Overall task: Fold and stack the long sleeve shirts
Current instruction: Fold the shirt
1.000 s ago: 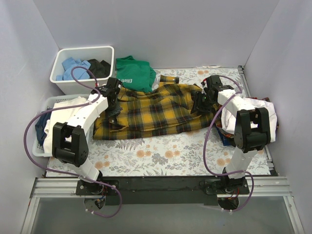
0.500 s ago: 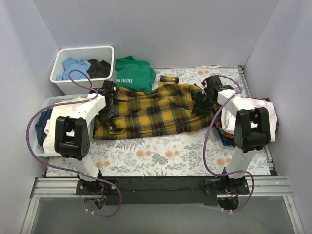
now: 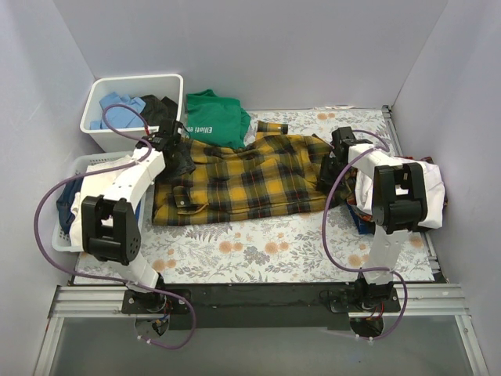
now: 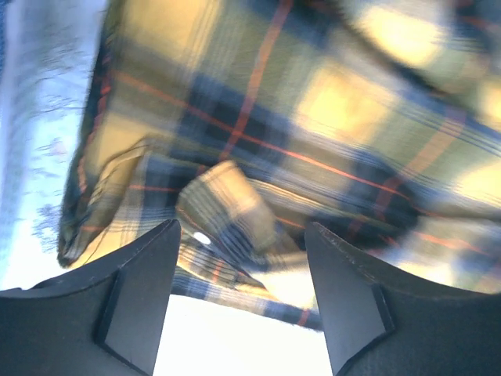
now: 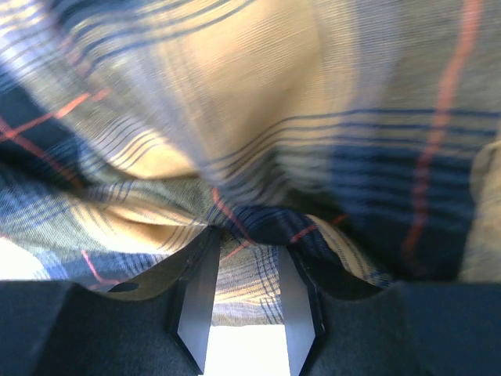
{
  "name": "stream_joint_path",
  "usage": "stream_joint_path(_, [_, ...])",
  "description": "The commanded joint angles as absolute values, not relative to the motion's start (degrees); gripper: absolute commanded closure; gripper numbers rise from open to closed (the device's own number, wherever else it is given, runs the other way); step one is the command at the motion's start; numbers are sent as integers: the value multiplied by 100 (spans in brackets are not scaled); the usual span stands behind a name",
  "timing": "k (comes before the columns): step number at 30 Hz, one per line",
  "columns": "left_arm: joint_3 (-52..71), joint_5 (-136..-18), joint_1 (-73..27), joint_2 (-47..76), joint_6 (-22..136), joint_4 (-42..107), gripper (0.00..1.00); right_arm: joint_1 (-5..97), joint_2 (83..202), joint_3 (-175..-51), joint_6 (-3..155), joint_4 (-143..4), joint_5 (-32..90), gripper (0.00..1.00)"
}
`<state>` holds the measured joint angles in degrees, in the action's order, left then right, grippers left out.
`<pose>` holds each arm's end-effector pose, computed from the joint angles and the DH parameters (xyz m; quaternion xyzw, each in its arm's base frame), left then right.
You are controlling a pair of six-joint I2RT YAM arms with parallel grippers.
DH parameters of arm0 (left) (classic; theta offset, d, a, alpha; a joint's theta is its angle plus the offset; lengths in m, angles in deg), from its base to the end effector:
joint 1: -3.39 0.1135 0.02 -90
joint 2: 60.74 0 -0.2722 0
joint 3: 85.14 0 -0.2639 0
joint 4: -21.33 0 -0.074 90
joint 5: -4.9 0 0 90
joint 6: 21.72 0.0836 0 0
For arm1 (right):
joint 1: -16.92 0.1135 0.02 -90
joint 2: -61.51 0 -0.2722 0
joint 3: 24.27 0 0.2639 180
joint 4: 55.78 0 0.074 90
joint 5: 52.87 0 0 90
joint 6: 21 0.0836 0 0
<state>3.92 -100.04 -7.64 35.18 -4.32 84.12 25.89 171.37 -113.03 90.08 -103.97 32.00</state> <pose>0.3668 -0.0495 0.2181 -0.5195 0.8230 -0.0324 0.2275 0.4081 0.0720 0.1274 0.0957 0.9781 0.0891 0.1620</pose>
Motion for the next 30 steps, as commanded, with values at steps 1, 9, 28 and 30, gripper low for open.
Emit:
stream_joint_path(1, [717, -9013, -804, 2610, -195, 7948, 35, 2404, 17207, -11554, 9106, -10592, 3678, 57])
stream_joint_path(9, [1755, -8097, -1462, 2363, -221, 7649, 34, 2404, 17111, -11607, 9159, -10583, 3581, 58])
stream_joint_path(28, [868, -10338, -1666, 4516, -1134, 7507, 31, 2395, 16698, -11651, 9106, -10583, 3388, 58])
stream_joint_path(30, [877, -10417, -1534, 4534, -1170, 7561, 31, 2395, 16698, -11651, 9098, -10592, 3396, 58])
